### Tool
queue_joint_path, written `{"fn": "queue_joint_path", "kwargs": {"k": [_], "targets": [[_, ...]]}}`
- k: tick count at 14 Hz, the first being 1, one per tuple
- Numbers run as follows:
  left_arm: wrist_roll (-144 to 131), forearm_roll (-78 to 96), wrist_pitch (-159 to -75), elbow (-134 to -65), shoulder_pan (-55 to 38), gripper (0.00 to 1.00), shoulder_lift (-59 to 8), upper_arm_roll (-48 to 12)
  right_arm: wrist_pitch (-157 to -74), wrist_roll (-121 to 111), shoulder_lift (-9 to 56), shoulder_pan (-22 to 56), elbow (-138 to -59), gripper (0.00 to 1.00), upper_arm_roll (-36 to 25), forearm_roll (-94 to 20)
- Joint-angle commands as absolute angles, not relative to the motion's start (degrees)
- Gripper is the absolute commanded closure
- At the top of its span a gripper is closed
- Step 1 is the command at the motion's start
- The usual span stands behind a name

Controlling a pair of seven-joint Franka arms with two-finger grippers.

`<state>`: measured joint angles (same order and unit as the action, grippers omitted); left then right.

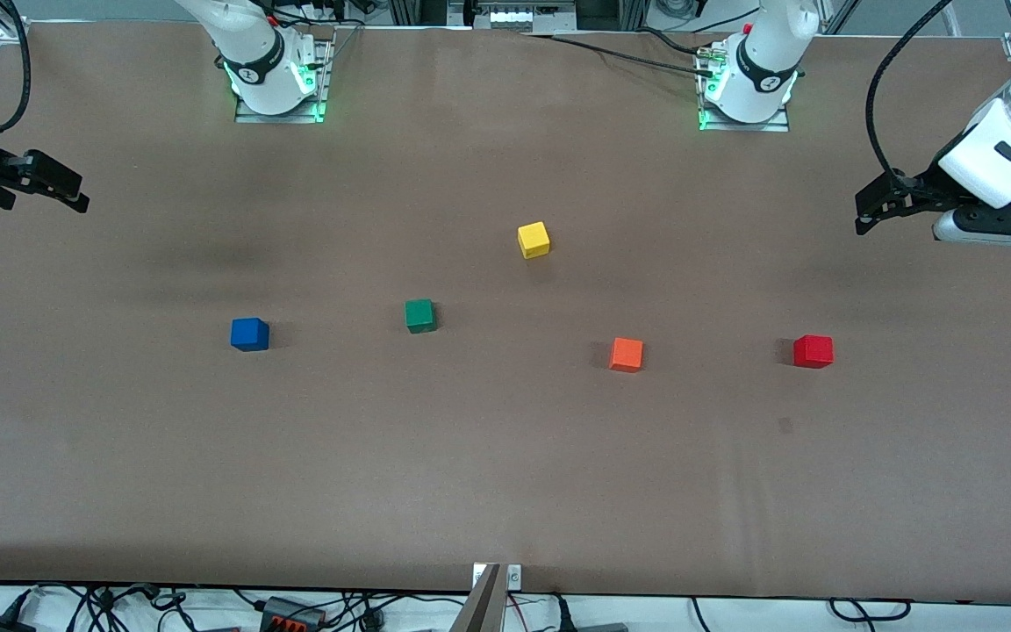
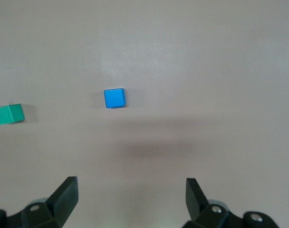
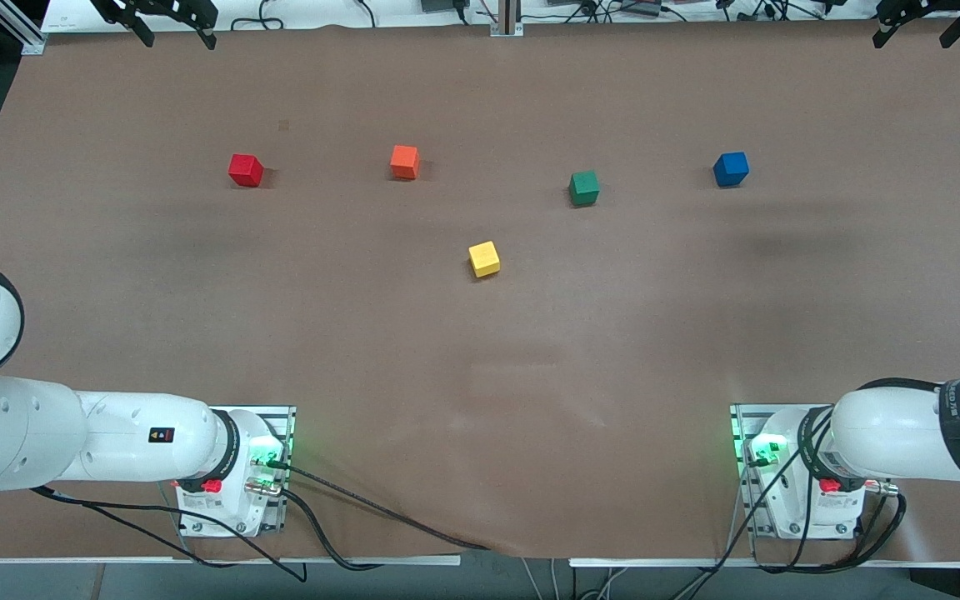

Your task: Pass red block to right arm, stack on blue

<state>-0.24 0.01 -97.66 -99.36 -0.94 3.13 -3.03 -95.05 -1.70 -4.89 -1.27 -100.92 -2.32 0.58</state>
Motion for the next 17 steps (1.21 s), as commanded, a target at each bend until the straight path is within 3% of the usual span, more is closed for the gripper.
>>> {"fn": "queue_joint_path", "kwargs": {"k": [1,17], "targets": [[1.0,0.8,-95.9,-97.7,-1.2,0.0,2.4,-2.8,-95.5,-2.3,-5.4,-0.9,-101.7,0.0,-2.3,1.4],[0.9,0.4,-95.7,-97.5,-1.3,0.0,2.4,-2.9,-93.0,-2.4,-5.6,-1.3,-101.3,0.0,-2.6,1.2]]}}
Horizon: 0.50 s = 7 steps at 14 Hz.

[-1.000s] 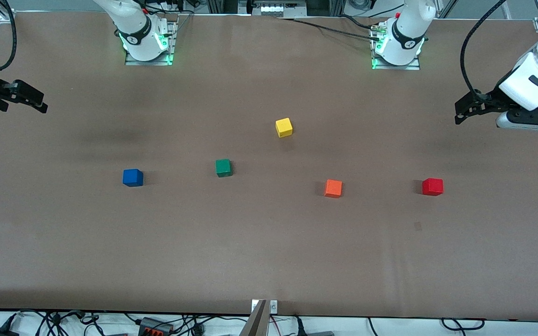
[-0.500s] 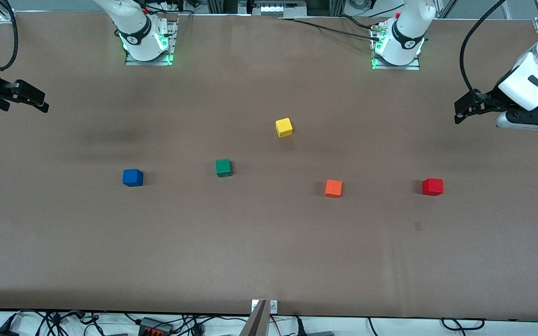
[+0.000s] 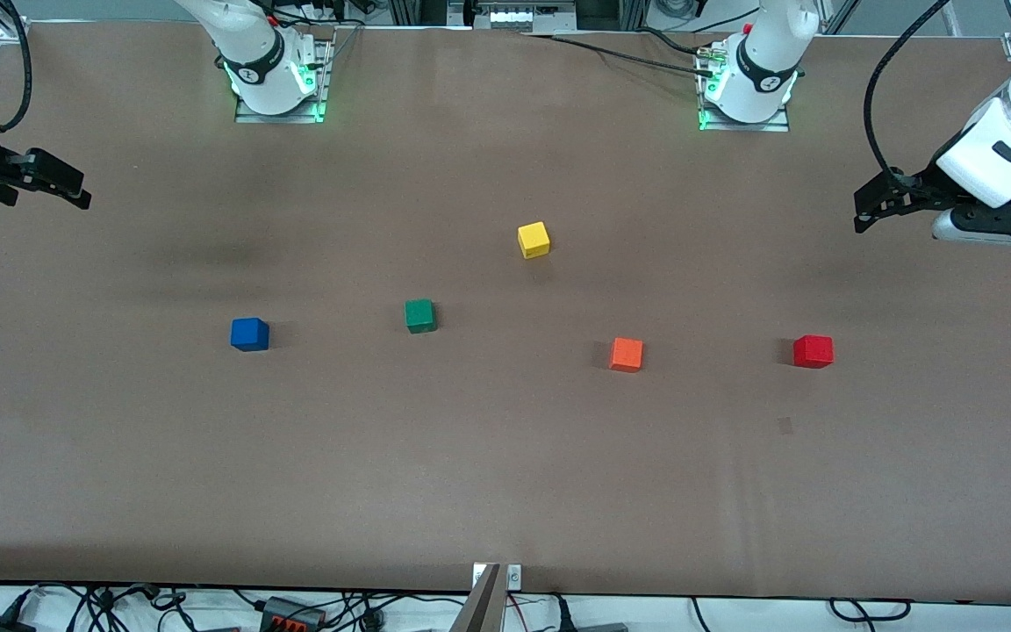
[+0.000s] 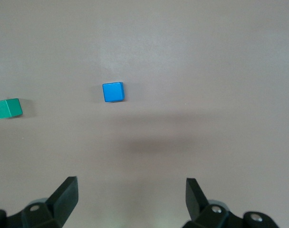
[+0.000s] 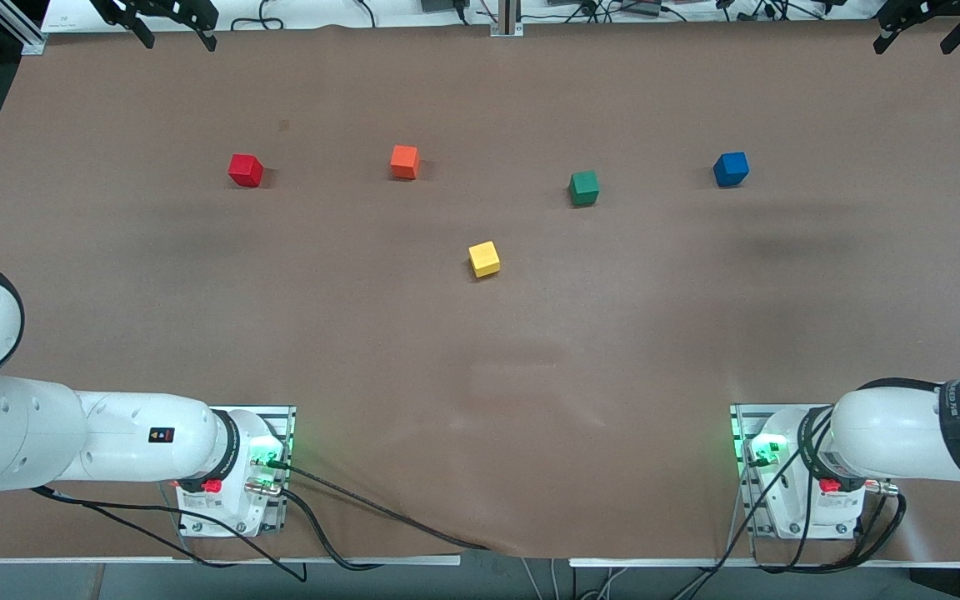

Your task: Pass red block to right arm, stack on blue

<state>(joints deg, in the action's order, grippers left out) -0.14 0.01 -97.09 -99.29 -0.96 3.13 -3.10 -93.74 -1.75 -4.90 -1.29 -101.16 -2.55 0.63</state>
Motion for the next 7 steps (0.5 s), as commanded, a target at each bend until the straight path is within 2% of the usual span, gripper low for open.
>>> {"fn": "queue_joint_path", "kwargs": {"k": [1,7], "targets": [[0.9,0.4,-95.7,-97.1,-1.4,0.0,2.3,-2.9,-93.0,-2.4,-5.6,-1.2,-101.3,0.0,-2.6,1.3],[0.4,0.4,-95.5,-96.3,-1.4,0.0,1.7,-2.9,-93.0,-2.3,-5.5,-1.2,-101.3,0.0,-2.5,1.3]]}}
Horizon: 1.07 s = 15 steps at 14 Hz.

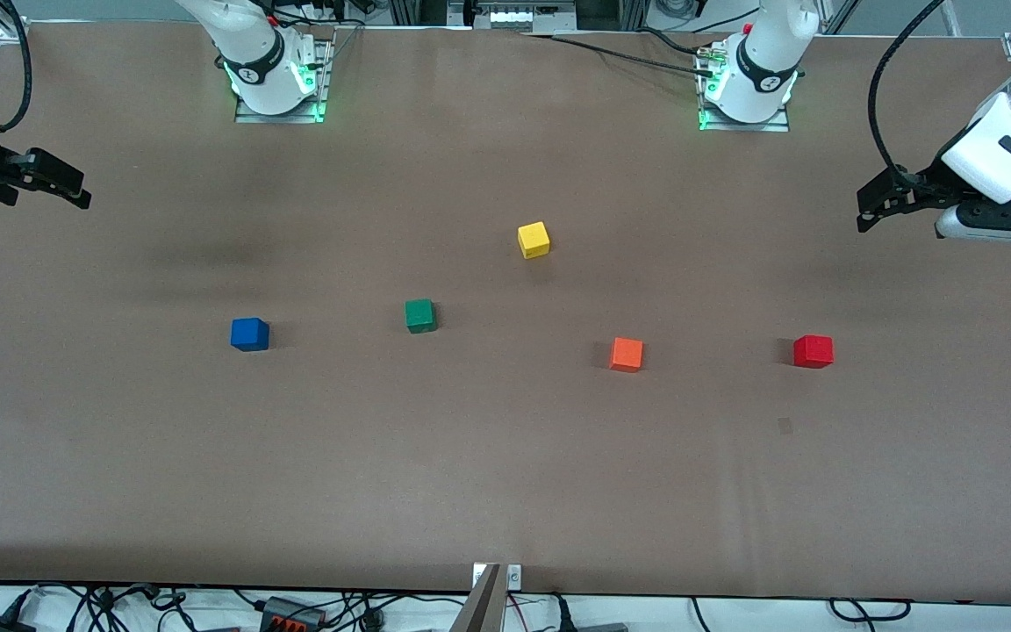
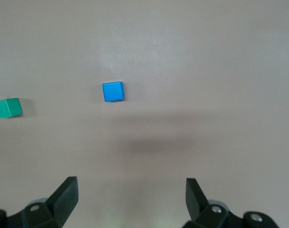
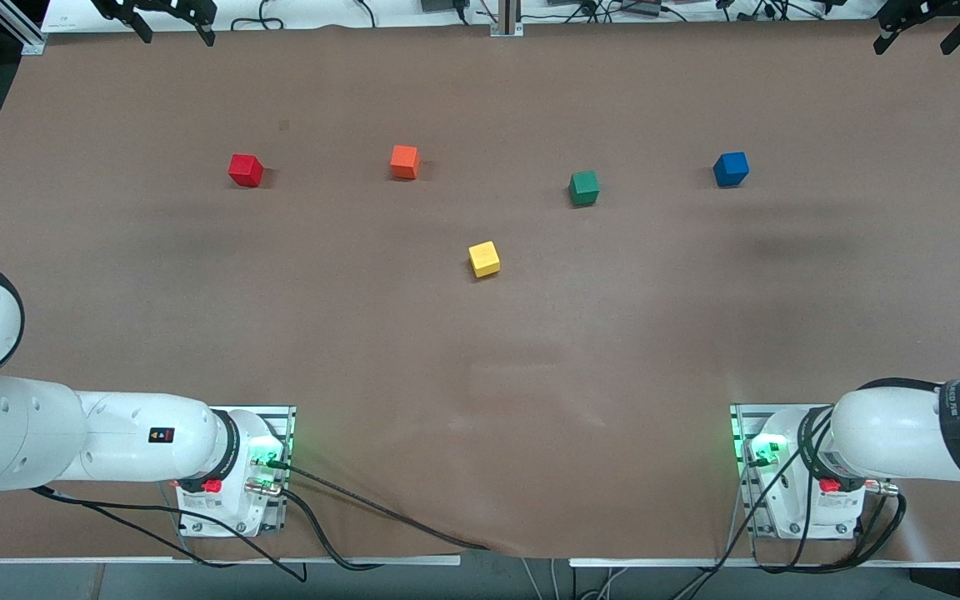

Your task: Pass red block to right arm, stack on blue

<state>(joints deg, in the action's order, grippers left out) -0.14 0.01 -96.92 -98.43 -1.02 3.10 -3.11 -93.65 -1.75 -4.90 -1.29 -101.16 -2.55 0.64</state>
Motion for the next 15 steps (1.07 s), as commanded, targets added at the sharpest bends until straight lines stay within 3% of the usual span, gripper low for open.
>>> {"fn": "queue_joint_path", "kwargs": {"k": [1,3,8,15], "targets": [[0.4,0.6,-93.5,-96.3,-1.5,0.0,1.4,-2.9,-93.1,-2.3,-5.5,-1.2,-101.3,0.0,-2.5,1.3],[0.8,1.1,-86.9,-96.2,-1.8,0.0,0.4,-2.9,-93.3,-2.3,-5.5,-1.1,-101.3,0.0,-2.5,1.4],[1.1,0.3,-84.6,-96.7,-0.7,0.0,-6.7,-2.1,-93.8,-2.3,-5.4,-1.1,-101.3,0.0,-2.5,1.4],[5.6,-2.8,-104.0,-100.2,3.0,0.0,-18.1,-2.2,-93.9,-2.1,-4.6,-1.0,-101.3,0.0,-2.4,1.3]]}}
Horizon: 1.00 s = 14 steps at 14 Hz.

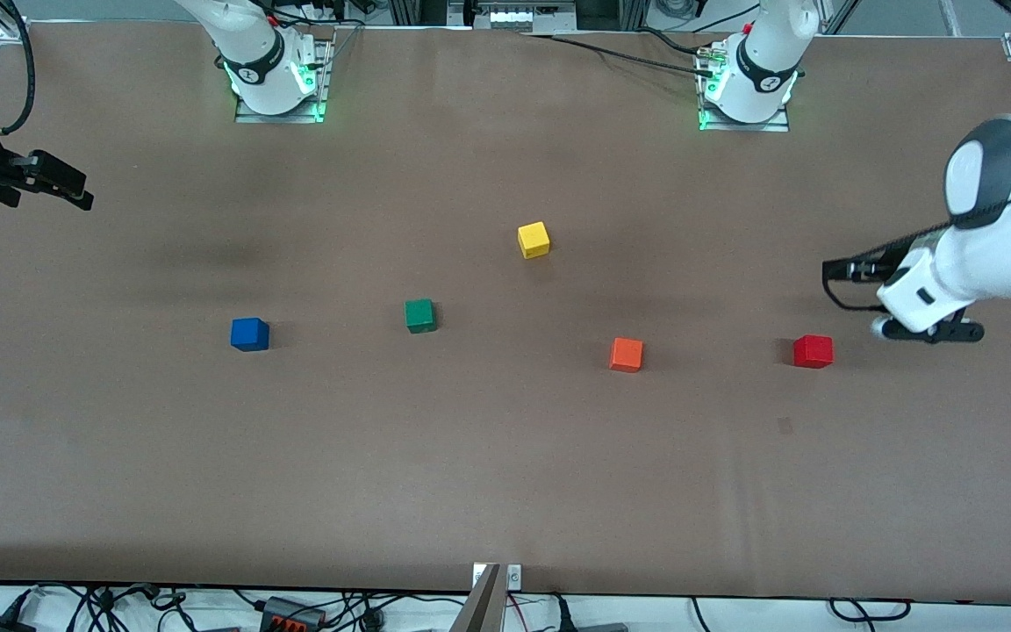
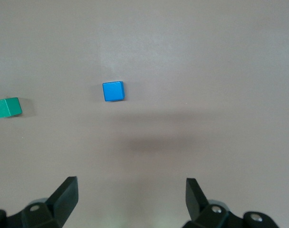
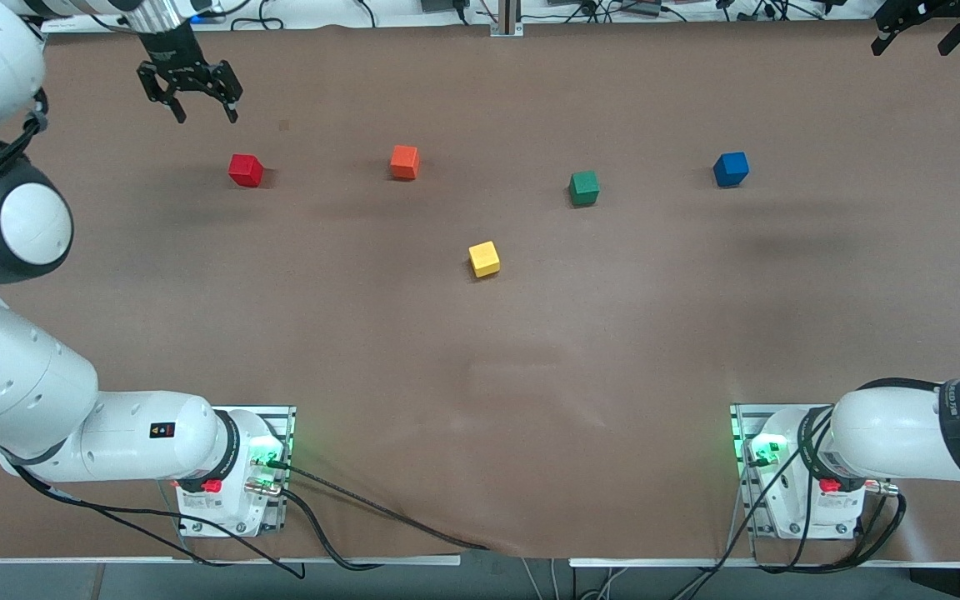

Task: Pass red block to right arm, stack on blue
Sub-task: 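Lower the left gripper onto the red cube and close it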

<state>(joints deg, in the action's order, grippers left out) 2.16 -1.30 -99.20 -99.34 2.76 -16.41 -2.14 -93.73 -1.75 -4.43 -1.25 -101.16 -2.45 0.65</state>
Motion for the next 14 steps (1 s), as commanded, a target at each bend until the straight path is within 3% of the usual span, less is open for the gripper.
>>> {"fn": "queue_joint_path", "kwargs": {"k": [1,7,14], "targets": [[6.3,-2.8,-107.9,-101.8,3.3,0.0,-18.7,-2.1,-94.0,-2.2,-4.5,-1.0,-101.3,0.0,-2.4,1.3],[8.9,-3.3,-128.6,-109.2,5.7,0.0,-24.6,-2.0,-93.9,-1.6,-3.4,-0.8,-101.4,0.0,-1.9,1.3],[10.8,-3.3,-138.7,-112.2,8.1,0.0,-29.9,-2.1,-94.0,-1.2,0.3,2.5,-101.4,0.0,-1.8,-3.4]]}}
